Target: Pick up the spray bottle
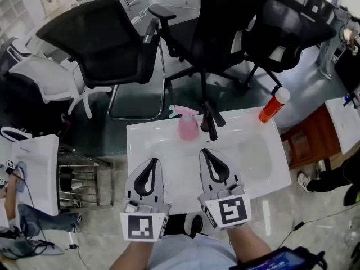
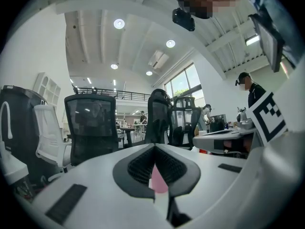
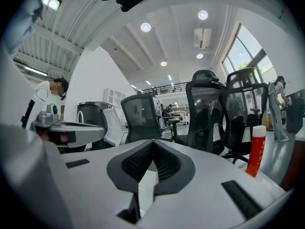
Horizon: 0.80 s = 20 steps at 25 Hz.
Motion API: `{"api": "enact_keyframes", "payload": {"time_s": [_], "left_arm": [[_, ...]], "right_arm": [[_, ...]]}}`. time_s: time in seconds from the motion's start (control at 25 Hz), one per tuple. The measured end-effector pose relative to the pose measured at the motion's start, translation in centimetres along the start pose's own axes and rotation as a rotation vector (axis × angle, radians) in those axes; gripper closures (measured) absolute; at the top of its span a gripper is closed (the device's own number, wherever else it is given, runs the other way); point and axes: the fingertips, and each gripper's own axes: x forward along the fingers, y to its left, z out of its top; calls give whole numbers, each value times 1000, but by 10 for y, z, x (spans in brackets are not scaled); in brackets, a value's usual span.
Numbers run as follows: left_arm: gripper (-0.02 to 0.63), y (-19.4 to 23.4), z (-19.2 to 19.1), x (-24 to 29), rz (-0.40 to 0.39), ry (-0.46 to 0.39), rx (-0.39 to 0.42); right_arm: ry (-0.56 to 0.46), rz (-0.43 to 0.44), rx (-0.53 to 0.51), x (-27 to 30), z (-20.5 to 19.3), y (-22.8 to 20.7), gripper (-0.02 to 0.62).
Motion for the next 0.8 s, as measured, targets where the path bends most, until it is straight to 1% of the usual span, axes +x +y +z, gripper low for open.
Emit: {"api": "enact_keyframes", "payload": {"time_s": [0.28,0.44,0.56,0.68,0.8], "left_arm": [[591,22,-10,35,-16,20,-1],[591,31,-23,47,-28,47,-5],[591,39,-32,55,-40,60,8],[591,45,-40,63,-44,72,-11],[591,51,-45,72,-51,82,5]], "right_arm": [[39,-21,18,39,-13,-10,580],[71,-31,29,56,-28,-10,580],[89,-45,38,68,-37,-11,580],[99,-62,42,78,-45,-14,578],[106,-81,50,88,-50,-18,575]]}}
